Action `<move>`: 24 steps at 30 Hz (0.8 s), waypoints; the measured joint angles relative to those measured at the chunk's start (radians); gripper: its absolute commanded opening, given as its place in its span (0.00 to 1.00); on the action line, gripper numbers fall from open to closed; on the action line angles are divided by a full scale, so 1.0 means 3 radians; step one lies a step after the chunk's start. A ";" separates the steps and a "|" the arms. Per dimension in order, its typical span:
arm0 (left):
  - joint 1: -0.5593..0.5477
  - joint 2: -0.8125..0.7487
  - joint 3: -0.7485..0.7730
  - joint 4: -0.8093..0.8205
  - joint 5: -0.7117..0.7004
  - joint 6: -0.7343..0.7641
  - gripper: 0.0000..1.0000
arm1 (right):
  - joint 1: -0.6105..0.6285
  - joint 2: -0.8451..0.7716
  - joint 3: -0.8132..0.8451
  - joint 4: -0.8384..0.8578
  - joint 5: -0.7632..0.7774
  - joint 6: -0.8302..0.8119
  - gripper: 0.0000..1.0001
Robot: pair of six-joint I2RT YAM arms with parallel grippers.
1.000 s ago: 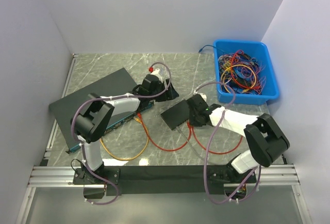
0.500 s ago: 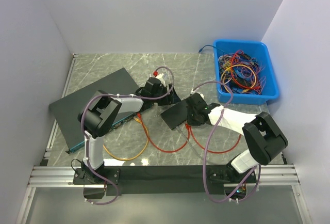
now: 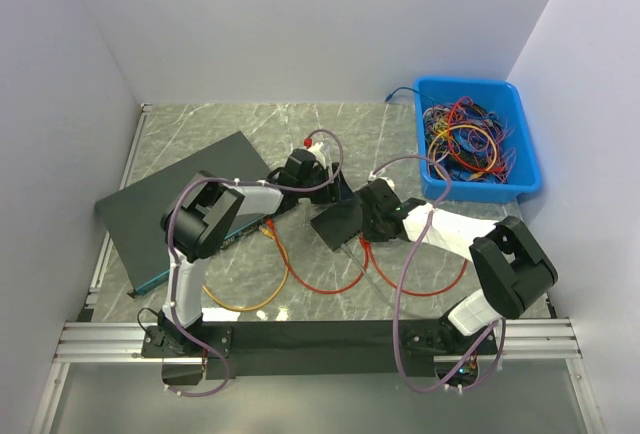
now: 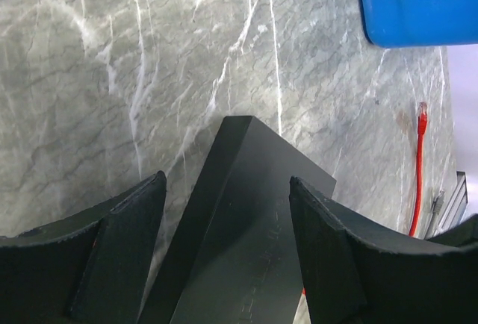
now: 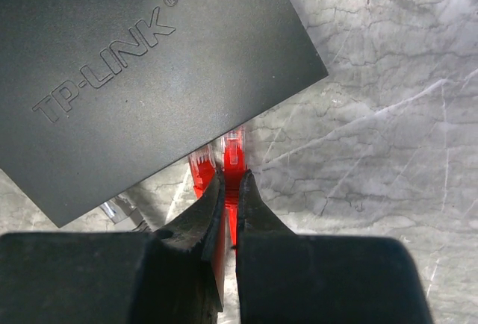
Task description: Insert the plug into the switch port
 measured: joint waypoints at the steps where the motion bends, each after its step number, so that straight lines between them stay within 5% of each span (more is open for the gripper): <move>1: 0.0000 0.0017 0.0014 0.0003 0.0006 0.0006 0.73 | 0.0006 0.0000 0.0008 -0.0008 0.0010 -0.0001 0.00; 24: -0.0004 0.0134 0.0172 -0.0028 0.0094 0.0289 0.70 | 0.0314 0.0244 0.0351 -0.0111 0.0181 -0.0052 0.00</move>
